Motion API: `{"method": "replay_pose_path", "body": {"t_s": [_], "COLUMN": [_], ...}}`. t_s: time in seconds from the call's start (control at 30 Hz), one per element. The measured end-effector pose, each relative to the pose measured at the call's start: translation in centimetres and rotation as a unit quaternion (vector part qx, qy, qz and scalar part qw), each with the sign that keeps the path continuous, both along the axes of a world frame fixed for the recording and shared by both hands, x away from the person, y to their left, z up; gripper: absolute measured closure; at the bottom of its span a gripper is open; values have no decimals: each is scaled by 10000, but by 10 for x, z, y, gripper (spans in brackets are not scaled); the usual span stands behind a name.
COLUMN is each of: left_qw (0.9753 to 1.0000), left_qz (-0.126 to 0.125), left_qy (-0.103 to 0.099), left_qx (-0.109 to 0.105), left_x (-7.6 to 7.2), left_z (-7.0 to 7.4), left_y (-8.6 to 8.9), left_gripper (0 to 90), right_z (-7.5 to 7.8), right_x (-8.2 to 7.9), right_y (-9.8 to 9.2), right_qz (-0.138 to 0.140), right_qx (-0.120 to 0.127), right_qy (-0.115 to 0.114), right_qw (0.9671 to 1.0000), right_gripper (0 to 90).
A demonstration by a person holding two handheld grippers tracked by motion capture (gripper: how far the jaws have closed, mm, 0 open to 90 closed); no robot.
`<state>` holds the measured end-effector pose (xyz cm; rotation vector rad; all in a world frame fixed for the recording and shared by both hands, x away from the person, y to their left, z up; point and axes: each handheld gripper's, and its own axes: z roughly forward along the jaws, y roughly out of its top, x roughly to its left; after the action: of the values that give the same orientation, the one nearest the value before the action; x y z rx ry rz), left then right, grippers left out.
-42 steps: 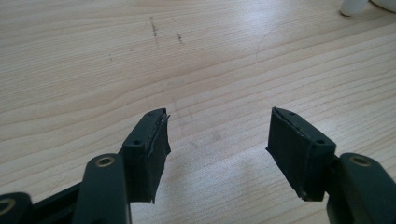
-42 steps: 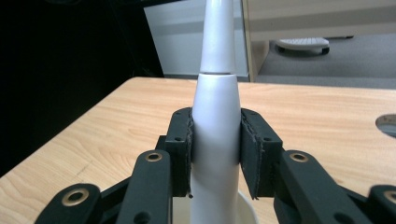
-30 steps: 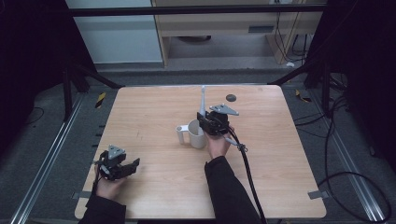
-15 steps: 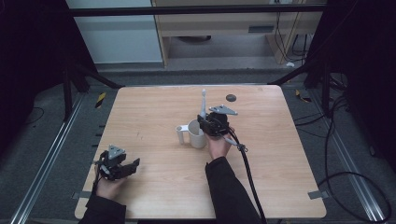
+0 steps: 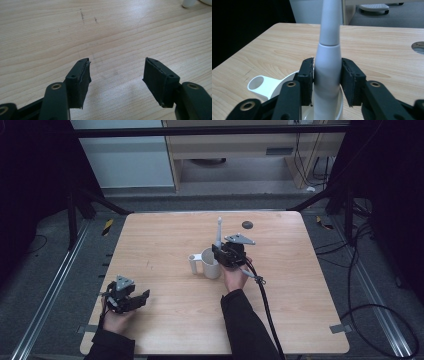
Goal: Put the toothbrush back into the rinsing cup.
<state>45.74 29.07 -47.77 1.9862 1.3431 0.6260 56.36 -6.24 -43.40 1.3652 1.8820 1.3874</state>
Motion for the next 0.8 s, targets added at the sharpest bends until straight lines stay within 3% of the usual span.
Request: {"method": "replay_pose_path", "body": {"t_s": [0.5,0.8], "left_qw": [10000,10000], "left_qz": [-2,-4], "left_qy": [1,6], "left_qx": [1,5], "left_x": [0,0], "left_z": [0,0], "left_y": [0,0], "left_gripper": [372,372], "right_z": [3,15], "right_x": [-10,-26], "right_y": [-2,-8], "right_qz": [134,356], "right_qx": [-68,-329], "right_qy": [-156,-244], "right_qw": [9998,9985], "right_gripper": [424,322]}}
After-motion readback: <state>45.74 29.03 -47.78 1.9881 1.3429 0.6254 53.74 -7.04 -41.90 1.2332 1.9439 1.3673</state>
